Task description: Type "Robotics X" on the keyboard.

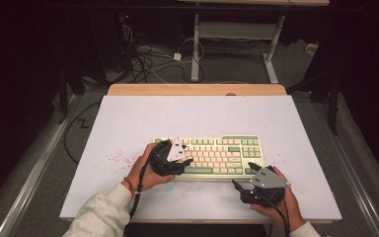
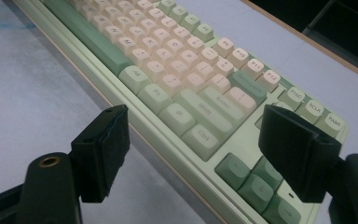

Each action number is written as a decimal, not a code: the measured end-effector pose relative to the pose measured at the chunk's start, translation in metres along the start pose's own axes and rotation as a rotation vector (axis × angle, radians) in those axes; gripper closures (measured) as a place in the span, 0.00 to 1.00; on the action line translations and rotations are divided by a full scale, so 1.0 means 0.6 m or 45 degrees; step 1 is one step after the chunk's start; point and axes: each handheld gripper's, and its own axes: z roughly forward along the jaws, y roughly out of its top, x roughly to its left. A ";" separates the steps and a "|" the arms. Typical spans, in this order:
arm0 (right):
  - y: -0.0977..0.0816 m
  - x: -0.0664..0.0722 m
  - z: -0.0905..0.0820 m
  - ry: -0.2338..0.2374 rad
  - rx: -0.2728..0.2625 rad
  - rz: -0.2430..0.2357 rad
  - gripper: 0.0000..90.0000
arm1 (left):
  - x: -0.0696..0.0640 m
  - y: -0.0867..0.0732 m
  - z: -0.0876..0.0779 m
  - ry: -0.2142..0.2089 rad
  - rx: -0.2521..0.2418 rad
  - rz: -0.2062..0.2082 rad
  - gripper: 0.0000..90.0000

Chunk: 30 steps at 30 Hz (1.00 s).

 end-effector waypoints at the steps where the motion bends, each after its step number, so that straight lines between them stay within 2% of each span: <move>1: 0.000 0.000 0.000 0.001 0.001 -0.001 0.28 | 0.000 -0.002 -0.003 0.020 -0.006 0.001 0.44; 6: 0.000 -0.001 -0.001 0.002 0.001 0.002 0.30 | 0.000 -0.018 -0.020 0.061 -0.051 0.010 0.29; 8: 0.000 -0.002 -0.001 0.005 0.003 0.001 0.31 | 0.002 -0.027 -0.028 0.110 -0.062 0.002 0.28; 10: 0.001 -0.002 -0.001 0.009 0.001 0.004 0.33 | 0.006 -0.037 -0.039 0.119 -0.087 -0.028 0.26; 12: 0.001 -0.002 -0.001 0.014 -0.002 0.008 0.35 | 0.008 -0.046 -0.047 0.138 -0.109 -0.035 0.24; 16: 0.003 -0.002 -0.001 0.050 -0.008 0.021 0.47 | 0.008 -0.068 -0.063 0.169 -0.127 -0.050 0.21; 20: 0.008 -0.001 0.001 0.091 -0.019 0.033 0.62 | 0.005 -0.090 -0.074 0.182 -0.110 -0.052 0.21; 26: 0.021 -0.002 0.017 0.144 0.029 0.039 0.87 | 0.004 -0.121 -0.087 0.196 -0.077 -0.054 0.21; 28: 0.028 -0.002 0.023 0.164 0.042 0.020 0.94 | 0.005 -0.132 -0.092 0.188 -0.075 -0.080 0.21; 30: 0.035 -0.004 0.030 0.180 0.053 0.019 0.98 | 0.005 -0.143 -0.095 0.194 -0.066 -0.095 0.21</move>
